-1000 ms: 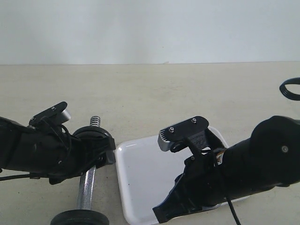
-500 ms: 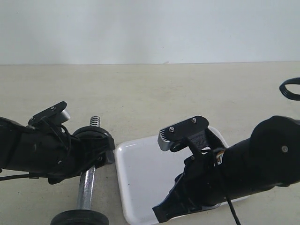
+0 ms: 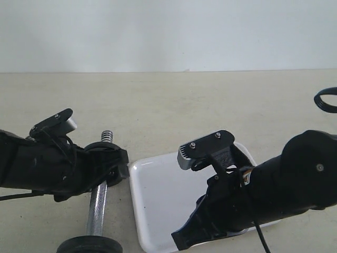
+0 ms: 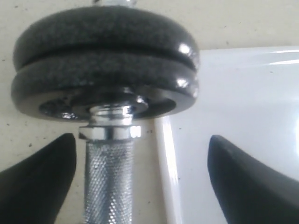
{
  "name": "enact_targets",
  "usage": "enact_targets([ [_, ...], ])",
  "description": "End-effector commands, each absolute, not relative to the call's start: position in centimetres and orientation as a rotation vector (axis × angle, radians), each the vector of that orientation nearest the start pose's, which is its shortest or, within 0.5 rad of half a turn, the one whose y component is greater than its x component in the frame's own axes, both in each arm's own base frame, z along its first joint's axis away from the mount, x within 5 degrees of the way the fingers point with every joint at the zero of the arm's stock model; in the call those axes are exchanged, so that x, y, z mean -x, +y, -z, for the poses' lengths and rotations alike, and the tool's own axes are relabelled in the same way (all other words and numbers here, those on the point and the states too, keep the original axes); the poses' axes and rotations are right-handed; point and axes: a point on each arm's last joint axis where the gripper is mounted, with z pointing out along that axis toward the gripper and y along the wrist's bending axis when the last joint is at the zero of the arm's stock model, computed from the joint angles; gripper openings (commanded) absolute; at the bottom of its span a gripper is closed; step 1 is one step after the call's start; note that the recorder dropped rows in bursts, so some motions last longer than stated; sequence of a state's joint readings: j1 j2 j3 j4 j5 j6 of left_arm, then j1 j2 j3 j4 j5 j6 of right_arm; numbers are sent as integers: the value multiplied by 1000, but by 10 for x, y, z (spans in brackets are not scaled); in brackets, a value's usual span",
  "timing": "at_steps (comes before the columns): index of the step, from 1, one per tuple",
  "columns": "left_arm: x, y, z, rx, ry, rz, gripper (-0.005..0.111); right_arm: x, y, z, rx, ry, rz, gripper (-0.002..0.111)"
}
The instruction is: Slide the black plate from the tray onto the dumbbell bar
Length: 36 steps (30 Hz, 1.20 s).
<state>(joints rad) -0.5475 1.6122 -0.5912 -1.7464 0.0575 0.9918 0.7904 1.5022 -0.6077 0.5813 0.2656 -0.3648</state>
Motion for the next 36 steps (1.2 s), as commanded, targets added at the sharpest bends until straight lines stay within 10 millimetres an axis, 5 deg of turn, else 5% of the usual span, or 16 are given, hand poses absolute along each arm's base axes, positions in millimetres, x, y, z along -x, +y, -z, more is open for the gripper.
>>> enact_targets([
  [1, -228, -146, -165, 219, 2509, 644, 72, -170, 189, -165, 839, 2541, -520, 1],
  [10, -208, -135, -238, 146, 2237, 803, 72, -169, 189, -165, 834, 2554, -526, 1],
  [19, -153, -103, -336, 85, 1800, 1004, 72, -166, 189, -164, 847, 2586, -538, 1],
  [28, -29, -30, -467, -26, 1097, 1207, 72, -166, 189, -164, 824, 2598, -546, 1],
  [32, 28, 4, -490, -72, 859, 1192, 72, -166, 189, -164, 813, 2599, -547, 1],
  [36, 69, 27, -489, -107, 715, 1198, 72, -167, 189, -164, 805, 2600, -548, 1],
])
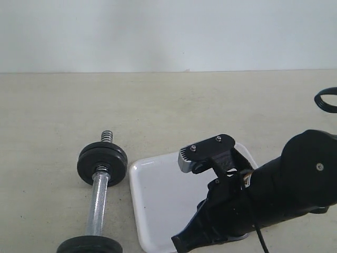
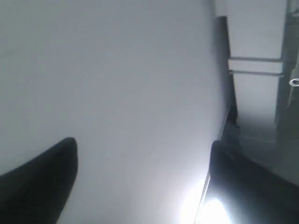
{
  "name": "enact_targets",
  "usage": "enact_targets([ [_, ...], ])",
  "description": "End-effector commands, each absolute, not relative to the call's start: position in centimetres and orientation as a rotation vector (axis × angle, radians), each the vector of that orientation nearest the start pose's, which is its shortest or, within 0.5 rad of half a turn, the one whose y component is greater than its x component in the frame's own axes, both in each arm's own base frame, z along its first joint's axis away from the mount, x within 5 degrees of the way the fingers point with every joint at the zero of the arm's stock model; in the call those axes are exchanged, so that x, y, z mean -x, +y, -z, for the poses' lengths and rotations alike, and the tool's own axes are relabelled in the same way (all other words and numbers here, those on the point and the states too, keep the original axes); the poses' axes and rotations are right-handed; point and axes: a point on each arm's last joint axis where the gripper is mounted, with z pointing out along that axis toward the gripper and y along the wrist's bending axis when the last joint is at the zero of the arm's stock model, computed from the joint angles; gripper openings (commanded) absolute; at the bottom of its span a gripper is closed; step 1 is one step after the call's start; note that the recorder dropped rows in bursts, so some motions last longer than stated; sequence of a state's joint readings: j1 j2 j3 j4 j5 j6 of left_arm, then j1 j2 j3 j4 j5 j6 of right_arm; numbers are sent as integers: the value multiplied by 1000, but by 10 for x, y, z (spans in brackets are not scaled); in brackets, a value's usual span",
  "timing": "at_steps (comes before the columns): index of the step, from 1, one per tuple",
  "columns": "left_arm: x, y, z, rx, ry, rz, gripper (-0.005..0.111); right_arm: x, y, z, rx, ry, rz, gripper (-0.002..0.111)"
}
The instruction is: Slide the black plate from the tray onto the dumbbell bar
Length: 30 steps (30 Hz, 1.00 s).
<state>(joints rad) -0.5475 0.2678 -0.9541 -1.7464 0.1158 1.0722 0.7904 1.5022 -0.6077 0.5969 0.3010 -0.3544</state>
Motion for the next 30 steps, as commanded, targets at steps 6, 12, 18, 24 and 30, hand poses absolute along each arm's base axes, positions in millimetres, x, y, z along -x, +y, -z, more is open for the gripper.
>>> enact_targets([
  [6, 118, 43, -475, -265, 558, 1223, 72, -166, 190, -164, 771, 2612, -566, 1],
  [12, 138, 42, -465, -424, 505, 1168, 72, -166, 190, -164, 768, 2613, -567, 1],
  [18, 140, 25, -451, -671, 560, 1034, 72, -166, 190, -164, 767, 2624, -573, 1],
  [24, 120, 16, -430, -743, 873, 871, 72, -164, 189, -163, 773, 2635, -577, 1],
  [30, 93, 17, -410, -625, 1198, 785, 72, -164, 190, -163, 769, 2639, -581, 1],
])
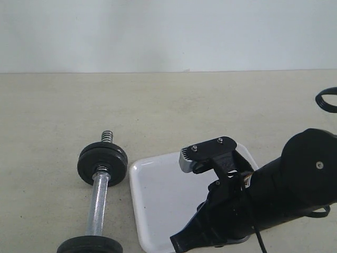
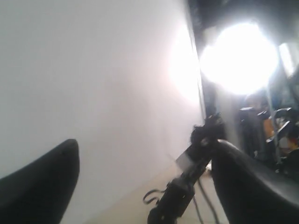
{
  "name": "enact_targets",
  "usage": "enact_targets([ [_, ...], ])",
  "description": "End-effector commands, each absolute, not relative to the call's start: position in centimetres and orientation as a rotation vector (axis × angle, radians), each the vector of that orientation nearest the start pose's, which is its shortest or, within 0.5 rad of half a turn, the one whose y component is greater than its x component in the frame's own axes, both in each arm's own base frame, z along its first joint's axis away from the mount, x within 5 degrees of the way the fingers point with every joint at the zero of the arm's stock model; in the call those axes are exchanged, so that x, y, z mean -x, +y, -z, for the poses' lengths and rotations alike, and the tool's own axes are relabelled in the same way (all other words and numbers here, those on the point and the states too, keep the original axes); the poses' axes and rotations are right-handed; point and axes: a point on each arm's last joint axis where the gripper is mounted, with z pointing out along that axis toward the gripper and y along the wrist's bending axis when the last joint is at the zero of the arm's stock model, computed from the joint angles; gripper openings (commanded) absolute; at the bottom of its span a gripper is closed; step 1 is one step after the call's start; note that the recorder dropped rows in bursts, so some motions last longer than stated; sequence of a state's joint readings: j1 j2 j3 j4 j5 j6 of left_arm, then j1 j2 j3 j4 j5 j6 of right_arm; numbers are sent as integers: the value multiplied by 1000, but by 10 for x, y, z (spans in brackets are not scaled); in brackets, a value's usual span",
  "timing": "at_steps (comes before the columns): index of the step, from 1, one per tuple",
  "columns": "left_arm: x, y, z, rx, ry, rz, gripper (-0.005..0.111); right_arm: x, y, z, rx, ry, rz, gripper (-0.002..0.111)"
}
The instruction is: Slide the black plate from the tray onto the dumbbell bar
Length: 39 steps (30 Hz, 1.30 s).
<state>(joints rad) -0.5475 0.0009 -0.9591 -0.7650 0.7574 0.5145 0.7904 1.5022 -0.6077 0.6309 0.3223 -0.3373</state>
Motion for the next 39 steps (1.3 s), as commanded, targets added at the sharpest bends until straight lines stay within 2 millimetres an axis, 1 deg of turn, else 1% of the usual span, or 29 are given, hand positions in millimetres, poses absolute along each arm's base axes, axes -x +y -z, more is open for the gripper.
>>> enact_targets([
  [1, 89, 16, -407, -616, 1227, 784, 72, -164, 190, -163, 769, 2639, -581, 1],
  [5, 75, 7, -393, -619, 1296, 791, 72, -164, 190, -163, 761, 2641, -584, 1],
  [9, 57, -2, -376, -585, 1358, 821, 72, -164, 190, -164, 755, 2643, -588, 1],
  [13, 39, -12, -363, -495, 1352, 911, 72, -164, 190, -164, 755, 2643, -588, 1],
  [16, 26, -18, -352, -433, 1329, 942, 72, -164, 190, -164, 755, 2643, -588, 1],
  [22, 1, -26, -324, -323, 1338, 960, 72, -164, 190, -163, 756, 2645, -589, 1],
  [27, -17, -25, -303, -196, 1343, 926, 72, -164, 190, -163, 756, 2645, -589, 1],
  [29, -23, -25, -293, -159, 1350, 905, 68, -164, 190, -163, 756, 2645, -589, 1],
  [35, -36, -25, -265, -98, 1397, 855, 48, -164, 190, -164, 755, 2639, -587, 1],
  [39, -41, -26, -247, -79, 1439, 836, 37, -165, 190, -164, 753, 2636, -586, 1],
])
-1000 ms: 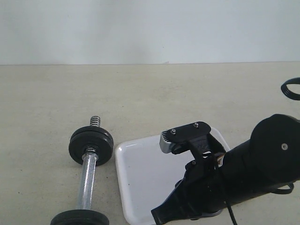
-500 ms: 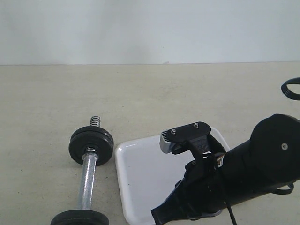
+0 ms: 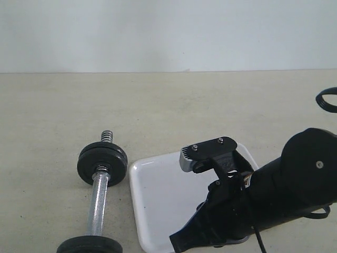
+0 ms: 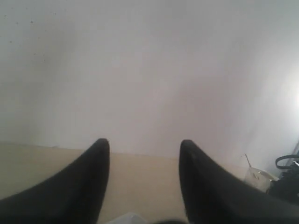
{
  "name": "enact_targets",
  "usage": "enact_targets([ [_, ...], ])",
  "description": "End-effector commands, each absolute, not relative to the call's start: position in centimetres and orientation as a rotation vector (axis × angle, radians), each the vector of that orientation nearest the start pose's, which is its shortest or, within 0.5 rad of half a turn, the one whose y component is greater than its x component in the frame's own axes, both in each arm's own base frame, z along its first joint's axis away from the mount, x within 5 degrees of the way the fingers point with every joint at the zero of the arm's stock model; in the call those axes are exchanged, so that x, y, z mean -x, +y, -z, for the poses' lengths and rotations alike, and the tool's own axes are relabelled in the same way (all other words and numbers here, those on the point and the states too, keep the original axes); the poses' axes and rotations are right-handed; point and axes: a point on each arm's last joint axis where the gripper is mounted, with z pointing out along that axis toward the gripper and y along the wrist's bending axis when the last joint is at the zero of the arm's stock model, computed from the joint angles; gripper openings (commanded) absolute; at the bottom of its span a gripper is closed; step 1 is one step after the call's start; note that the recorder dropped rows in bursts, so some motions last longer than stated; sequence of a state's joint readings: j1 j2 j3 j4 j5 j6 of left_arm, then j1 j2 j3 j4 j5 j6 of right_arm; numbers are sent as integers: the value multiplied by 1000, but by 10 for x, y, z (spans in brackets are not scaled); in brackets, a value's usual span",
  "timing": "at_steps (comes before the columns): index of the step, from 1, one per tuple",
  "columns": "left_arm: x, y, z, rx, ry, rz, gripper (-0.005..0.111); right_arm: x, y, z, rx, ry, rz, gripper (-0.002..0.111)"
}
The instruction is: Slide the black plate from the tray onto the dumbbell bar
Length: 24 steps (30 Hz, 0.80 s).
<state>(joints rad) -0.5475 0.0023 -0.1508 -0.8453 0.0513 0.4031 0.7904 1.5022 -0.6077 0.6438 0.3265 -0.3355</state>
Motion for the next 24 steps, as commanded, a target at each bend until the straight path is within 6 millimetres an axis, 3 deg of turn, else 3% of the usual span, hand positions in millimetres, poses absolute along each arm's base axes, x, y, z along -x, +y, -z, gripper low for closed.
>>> enact_targets([
  [1, -42, -26, -244, -73, 1444, 830, 35, -165, 190, -164, 753, 2636, -586, 1],
  [5, -45, -26, -236, -57, 1457, 813, 28, -165, 190, -164, 750, 2632, -585, 1],
  [16, -49, -27, -216, -70, 1504, 767, 27, -166, 190, -164, 739, 2622, -582, 1],
  [21, -48, -30, -212, -180, 1523, 704, 27, -166, 190, -164, 740, 2620, -581, 1],
  [24, -45, -34, -205, -355, 1571, 608, 27, -166, 190, -164, 740, 2620, -581, 1],
])
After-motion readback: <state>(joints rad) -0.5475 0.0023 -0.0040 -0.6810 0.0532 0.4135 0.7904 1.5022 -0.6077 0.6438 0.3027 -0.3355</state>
